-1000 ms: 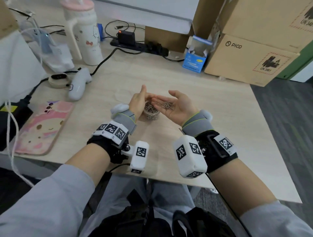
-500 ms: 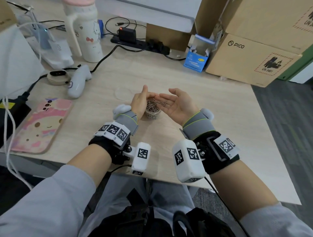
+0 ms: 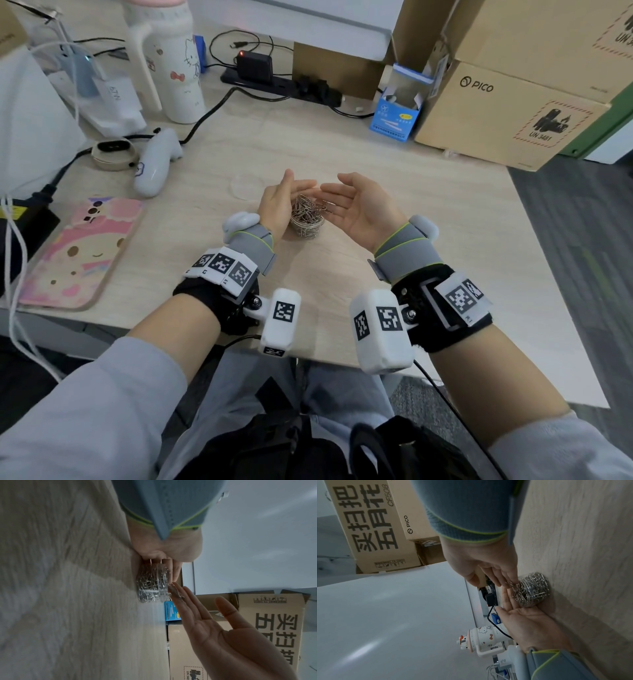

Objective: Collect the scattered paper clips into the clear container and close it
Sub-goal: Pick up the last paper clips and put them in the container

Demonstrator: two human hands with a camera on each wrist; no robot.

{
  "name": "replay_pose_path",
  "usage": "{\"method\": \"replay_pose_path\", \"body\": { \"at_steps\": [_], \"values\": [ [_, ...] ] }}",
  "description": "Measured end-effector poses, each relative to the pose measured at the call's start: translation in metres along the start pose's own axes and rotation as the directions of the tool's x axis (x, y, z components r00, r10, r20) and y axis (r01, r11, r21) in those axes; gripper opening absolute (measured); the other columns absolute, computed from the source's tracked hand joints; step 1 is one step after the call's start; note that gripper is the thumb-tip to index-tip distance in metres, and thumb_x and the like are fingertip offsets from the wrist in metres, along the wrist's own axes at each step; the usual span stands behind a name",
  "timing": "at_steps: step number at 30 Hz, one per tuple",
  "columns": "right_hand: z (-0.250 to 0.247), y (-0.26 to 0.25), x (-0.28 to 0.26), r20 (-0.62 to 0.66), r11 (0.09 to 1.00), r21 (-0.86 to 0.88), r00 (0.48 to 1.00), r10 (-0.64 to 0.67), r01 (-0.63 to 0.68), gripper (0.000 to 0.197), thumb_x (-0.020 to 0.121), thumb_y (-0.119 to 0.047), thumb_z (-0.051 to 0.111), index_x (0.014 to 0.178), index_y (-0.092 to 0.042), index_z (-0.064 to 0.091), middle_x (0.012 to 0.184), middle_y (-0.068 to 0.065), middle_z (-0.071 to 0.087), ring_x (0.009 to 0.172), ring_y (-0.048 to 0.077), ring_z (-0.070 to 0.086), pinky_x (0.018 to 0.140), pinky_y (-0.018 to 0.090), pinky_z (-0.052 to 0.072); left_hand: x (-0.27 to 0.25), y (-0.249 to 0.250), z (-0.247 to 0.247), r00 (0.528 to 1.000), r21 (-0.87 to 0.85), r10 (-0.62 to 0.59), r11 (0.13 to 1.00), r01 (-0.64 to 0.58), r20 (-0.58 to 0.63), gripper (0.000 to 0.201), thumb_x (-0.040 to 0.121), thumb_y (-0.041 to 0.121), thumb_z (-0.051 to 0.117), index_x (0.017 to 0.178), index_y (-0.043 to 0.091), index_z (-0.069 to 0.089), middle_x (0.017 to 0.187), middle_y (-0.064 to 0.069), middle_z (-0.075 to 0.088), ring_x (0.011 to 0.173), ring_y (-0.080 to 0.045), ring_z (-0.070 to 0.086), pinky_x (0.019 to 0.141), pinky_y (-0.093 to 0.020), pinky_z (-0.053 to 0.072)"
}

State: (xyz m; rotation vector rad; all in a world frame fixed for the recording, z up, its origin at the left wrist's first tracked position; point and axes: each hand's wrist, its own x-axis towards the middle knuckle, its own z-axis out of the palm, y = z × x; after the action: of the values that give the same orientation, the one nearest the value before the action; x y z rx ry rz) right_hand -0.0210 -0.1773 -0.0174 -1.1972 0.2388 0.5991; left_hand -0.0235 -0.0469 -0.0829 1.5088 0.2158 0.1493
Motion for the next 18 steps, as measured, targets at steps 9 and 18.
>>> {"method": "replay_pose_path", "body": {
  "at_steps": [9,18],
  "values": [
    [0.004,0.003,-0.001,0.011,0.992,-0.100,0.997,-0.078,0.079,0.024,0.097,-0.019,0.040,0.091,-0.006,0.059,0.100,0.010,0.062,0.107,0.023,0.055,0.093,0.026,0.045,-0.006,-0.001,-0.012,0.999,-0.013,0.046,0.999,-0.046,0.017,0.031,0.094,0.003,0.045,0.124,-0.001,0.051,0.108,-0.015,0.064,0.077,0.009,0.064,0.094,-0.021,0.047],
    [-0.008,0.010,0.002,-0.030,0.980,-0.121,0.986,-0.163,0.158,0.018,0.094,-0.004,0.045,0.097,0.003,0.060,0.099,0.019,0.065,0.092,0.027,0.065,0.090,0.030,0.053,-0.007,-0.002,-0.022,0.993,0.091,0.091,0.991,-0.097,0.071,0.032,0.083,0.000,0.063,0.113,0.007,0.060,0.105,0.008,0.067,0.074,0.006,0.066,0.088,-0.024,0.052]
  ]
}}
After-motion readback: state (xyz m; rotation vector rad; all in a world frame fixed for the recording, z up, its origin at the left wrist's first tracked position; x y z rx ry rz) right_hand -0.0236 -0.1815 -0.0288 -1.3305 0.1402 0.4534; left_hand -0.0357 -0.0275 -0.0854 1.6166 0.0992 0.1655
